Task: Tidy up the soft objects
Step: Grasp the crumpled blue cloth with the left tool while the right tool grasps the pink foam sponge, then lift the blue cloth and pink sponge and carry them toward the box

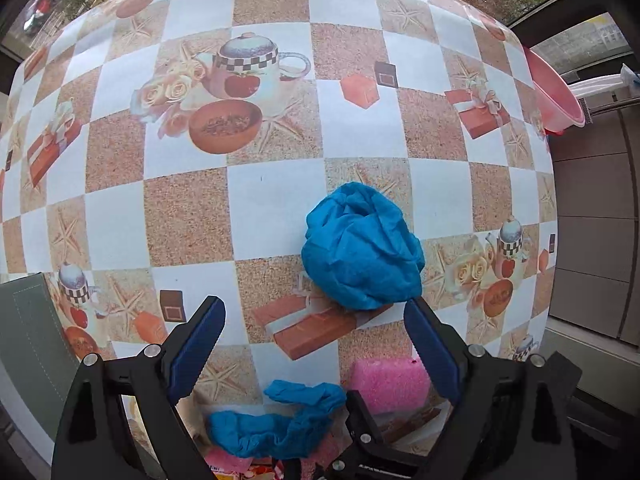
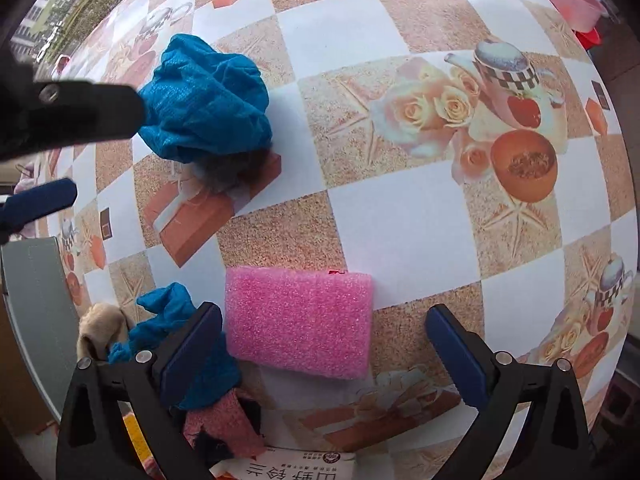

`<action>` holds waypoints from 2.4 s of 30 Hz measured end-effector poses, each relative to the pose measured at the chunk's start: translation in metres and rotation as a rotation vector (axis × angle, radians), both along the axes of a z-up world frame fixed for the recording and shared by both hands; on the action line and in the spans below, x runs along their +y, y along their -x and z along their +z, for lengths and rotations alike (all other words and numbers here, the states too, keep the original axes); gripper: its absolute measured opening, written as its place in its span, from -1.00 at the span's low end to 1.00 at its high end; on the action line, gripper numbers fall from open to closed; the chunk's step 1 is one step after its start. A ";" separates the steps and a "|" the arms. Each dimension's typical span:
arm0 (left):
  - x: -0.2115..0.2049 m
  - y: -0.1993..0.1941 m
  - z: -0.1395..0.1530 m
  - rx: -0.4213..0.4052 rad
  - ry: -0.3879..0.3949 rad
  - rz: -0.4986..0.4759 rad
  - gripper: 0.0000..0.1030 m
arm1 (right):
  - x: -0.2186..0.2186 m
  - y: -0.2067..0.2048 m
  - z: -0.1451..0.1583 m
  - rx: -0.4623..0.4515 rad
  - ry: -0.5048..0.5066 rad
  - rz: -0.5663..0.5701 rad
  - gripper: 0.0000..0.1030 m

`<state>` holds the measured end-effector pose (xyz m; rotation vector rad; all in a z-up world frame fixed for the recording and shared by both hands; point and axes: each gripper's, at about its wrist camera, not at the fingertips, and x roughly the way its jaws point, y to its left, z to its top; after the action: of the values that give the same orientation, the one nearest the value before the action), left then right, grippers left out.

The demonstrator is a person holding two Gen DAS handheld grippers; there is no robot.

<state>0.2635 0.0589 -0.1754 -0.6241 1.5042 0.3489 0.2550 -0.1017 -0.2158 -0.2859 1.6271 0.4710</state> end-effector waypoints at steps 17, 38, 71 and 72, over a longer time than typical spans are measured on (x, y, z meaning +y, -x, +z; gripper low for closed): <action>-0.028 -0.050 -0.033 0.022 -0.028 -0.022 -0.37 | -0.101 -0.007 0.047 -0.042 -0.104 -0.077 0.38; -0.161 0.058 0.071 -0.173 -0.052 -0.457 -0.48 | -0.199 0.028 0.091 -0.048 -0.099 -0.257 0.38; -0.166 0.332 0.106 -0.202 -0.048 -0.740 -0.48 | -0.123 0.217 0.120 0.014 -0.060 0.029 0.38; -0.161 0.338 0.106 -0.204 -0.054 -0.727 -0.48 | -0.117 0.221 0.122 0.013 -0.066 0.052 0.38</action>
<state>-0.0750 -0.1018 -0.0690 -0.0402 1.4139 -0.2287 0.0339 -0.2186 -0.0939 -0.2772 1.6161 0.5661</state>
